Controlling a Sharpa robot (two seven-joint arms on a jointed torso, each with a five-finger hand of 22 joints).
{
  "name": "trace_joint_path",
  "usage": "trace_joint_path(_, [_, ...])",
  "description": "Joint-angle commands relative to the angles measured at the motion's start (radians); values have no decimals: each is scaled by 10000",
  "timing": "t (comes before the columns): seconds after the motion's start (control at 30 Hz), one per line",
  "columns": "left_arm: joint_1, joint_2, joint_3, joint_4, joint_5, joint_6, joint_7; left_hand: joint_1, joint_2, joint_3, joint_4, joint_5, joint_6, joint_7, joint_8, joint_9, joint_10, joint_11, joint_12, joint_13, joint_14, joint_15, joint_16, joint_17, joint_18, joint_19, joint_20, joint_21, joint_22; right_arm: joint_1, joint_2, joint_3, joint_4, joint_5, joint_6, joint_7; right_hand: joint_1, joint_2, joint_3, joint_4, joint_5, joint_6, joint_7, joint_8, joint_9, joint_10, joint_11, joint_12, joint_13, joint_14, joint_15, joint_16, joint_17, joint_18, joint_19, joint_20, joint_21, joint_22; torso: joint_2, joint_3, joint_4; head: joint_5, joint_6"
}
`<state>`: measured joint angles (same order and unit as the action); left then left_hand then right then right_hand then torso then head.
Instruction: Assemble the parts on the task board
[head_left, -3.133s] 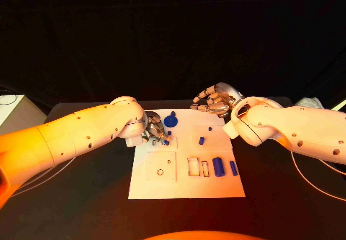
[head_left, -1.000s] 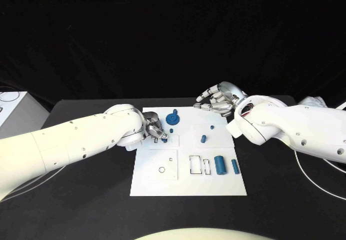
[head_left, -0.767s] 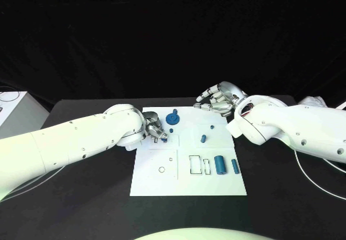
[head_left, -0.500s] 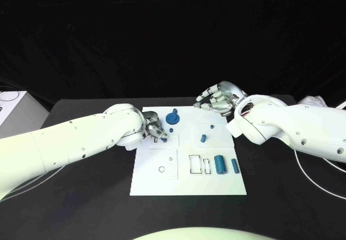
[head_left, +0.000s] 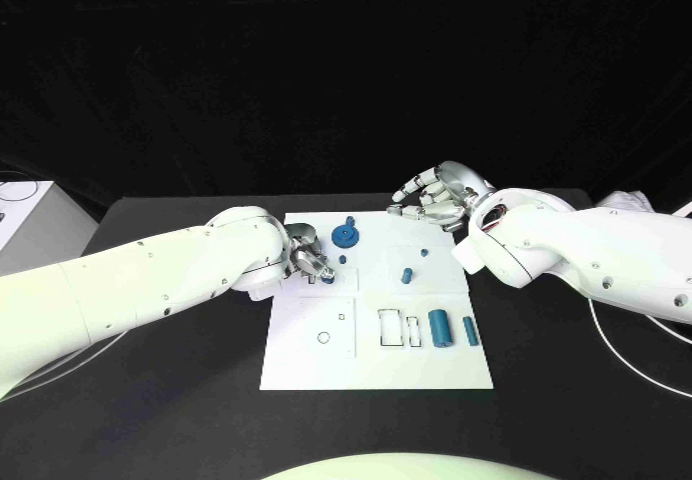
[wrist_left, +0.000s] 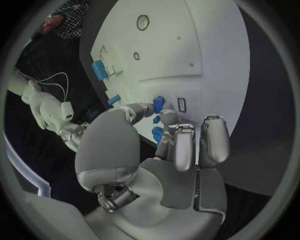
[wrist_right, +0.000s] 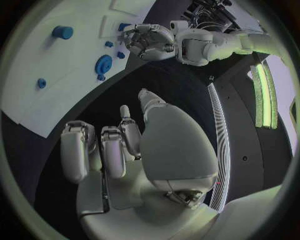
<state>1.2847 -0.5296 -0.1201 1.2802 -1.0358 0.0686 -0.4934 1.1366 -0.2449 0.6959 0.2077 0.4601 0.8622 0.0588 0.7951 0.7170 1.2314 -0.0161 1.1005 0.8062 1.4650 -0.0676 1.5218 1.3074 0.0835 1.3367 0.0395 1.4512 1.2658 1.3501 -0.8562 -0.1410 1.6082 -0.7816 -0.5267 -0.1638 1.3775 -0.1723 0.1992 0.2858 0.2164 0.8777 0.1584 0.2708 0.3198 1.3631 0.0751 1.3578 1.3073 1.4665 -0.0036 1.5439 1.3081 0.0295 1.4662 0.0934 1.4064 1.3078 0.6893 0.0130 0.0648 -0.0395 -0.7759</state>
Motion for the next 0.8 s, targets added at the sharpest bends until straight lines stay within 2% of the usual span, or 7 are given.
trace_joint_path(0.03, [-27, 1, -19, -7, -65, 332, -63, 15, 68, 1965, -2000, 41, 100, -38, 30, 18, 58, -41, 28, -9, 759, -80, 29, 1598, -131, 47, 13, 68, 14, -8, 0, 0, -4, -72, 152, 23, -165, 14, 28, 24, 44, -68, -11, 40, 13, -66, -8, -33, 437, 878, 27, -50, 1981, 114, 282, 86, -37, 1504, 6, 2, -10, 11, 10])
trace_joint_path(0.47, [-26, 66, -16, -113, -72, 349, -37, 17, 67, 1974, -2011, 51, 107, -40, 27, 19, 64, -43, 31, -1, 764, -83, 35, 1613, -134, 56, 10, 73, 25, -13, 8, 0, -7, -72, 154, 21, -165, 14, 28, 24, 44, -68, -11, 40, 13, -66, -8, -33, 437, 878, 27, -50, 1981, 114, 282, 86, -37, 1504, 12, 2, -3, 6, 4])
trace_joint_path(0.8, [-19, 262, -16, -324, -17, 982, -215, 21, 67, 1986, -2024, 59, 115, -41, 22, 20, 58, -45, 13, -24, 761, -86, 30, 1601, -137, 69, 5, 80, 41, -15, 14, 0, -6, -72, 157, 16, -165, 14, 28, 24, 44, -68, -11, 40, 13, -66, -8, -33, 437, 878, 27, -50, 1981, 114, 282, 86, -37, 1504, 16, 11, -1, -4, -51])
